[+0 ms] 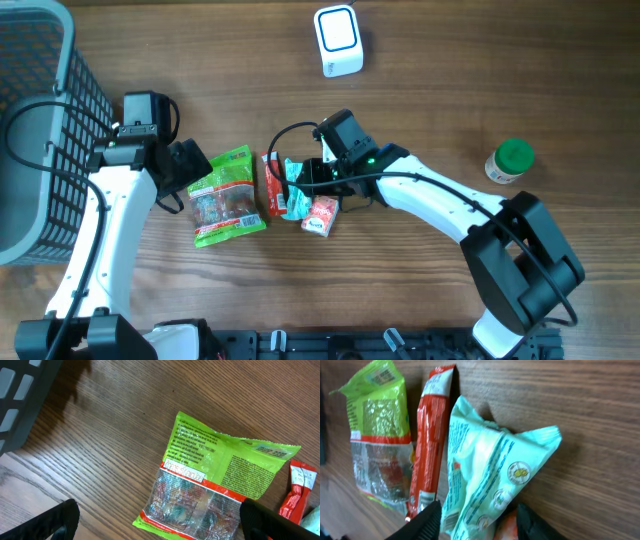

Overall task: Scan the item barcode
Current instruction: 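Reach the right gripper to the mint-green packet and grasp it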

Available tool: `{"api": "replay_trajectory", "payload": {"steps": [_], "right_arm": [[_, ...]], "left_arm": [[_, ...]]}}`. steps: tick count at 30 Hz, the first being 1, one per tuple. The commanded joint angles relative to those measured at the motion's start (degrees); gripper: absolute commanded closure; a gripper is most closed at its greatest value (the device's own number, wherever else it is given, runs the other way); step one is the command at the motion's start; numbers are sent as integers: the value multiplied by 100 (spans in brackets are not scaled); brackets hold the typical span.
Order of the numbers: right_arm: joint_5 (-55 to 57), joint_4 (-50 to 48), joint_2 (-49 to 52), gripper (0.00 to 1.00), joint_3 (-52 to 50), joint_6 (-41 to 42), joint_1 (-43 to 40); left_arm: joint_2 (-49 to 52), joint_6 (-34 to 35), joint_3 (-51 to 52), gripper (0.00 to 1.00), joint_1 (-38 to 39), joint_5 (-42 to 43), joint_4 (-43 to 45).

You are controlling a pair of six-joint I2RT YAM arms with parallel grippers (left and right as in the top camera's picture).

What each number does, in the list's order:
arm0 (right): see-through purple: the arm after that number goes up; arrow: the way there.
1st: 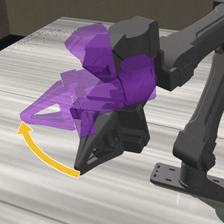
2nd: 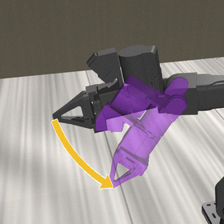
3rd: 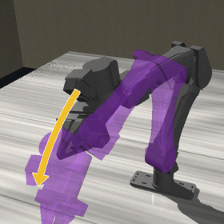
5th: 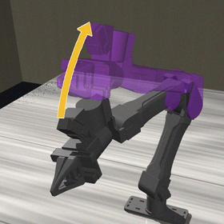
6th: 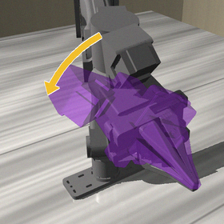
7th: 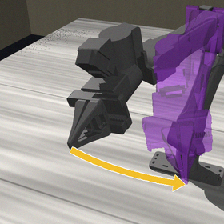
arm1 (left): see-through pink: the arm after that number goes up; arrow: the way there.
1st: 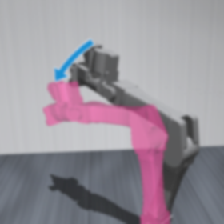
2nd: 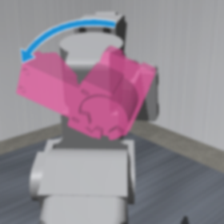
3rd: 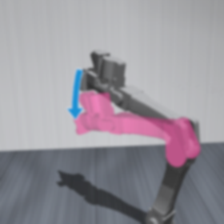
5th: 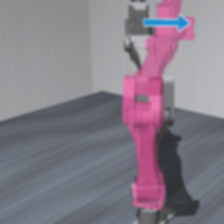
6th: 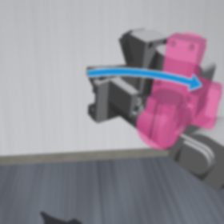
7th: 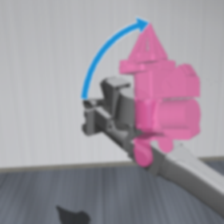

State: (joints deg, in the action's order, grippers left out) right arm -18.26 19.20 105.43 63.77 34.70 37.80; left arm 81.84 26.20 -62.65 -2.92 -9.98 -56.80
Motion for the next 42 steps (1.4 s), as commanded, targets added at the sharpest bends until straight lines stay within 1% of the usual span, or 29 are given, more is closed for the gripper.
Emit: {"api": "replay_trajectory", "payload": {"steps": [1, 4, 6, 9, 12, 14, 19, 30, 32, 35, 42], "right_arm": [[197, -28, 125, 55, -52, 48, 7], [197, -9, 125, 57, -52, 625, 20], [199, -9, 125, 57, -52, 772, 76], [275, -2, 125, 58, -52, 778, 216], [546, 153, 125, 59, -52, 1226, 328], [695, 256, 125, 64, -52, 1362, 363], [688, 271, 127, 67, -52, 1373, 365], [710, 240, 127, 66, -52, 1502, 367], [780, 249, 127, 69, -52, 1499, 367], [798, 247, 127, 70, -52, 1497, 367], [793, 157, 293, 69, -52, 1580, 420]], "left_arm": [[-20, -48, -81, 0, -24, 11, -2], [-20, -48, -81, 0, -26, 11, -2], [-20, -48, -79, 0, -26, 11, -2], [-20, -48, -79, 0, -26, 11, -2], [-20, -48, -79, 0, -26, 11, -2], [-20, -48, -81, 0, -26, 11, -2], [-20, -48, -81, 0, -24, 11, -2], [-20, -48, -81, 0, -26, 11, -2], [-20, -48, -79, 0, -26, 11, -2], [-20, -48, -81, 0, -26, 11, -2], [-20, -48, -81, 0, -26, 11, -2]]}}
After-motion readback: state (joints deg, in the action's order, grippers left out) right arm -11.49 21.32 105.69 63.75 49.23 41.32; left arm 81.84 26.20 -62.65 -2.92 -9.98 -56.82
